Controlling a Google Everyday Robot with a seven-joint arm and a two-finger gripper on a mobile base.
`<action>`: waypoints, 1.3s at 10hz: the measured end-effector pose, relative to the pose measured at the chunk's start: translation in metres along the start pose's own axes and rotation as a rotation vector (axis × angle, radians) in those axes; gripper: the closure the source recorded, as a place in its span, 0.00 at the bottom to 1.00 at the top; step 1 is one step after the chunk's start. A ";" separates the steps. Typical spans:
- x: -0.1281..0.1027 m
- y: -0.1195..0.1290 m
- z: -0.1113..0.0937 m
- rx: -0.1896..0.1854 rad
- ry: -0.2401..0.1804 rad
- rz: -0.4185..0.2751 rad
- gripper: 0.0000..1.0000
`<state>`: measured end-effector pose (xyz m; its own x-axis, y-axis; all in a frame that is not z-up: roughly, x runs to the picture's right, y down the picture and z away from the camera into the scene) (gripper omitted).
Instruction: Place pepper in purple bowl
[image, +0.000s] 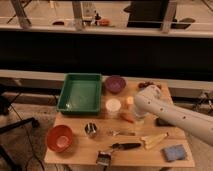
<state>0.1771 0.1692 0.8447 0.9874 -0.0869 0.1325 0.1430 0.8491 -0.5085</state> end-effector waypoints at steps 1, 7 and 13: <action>0.002 -0.002 0.003 0.003 0.008 0.010 0.20; 0.032 -0.010 0.016 -0.012 0.082 0.112 0.20; 0.039 -0.002 0.029 -0.090 0.082 0.172 0.45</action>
<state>0.2136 0.1794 0.8757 0.9995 0.0101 -0.0308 -0.0264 0.8057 -0.5918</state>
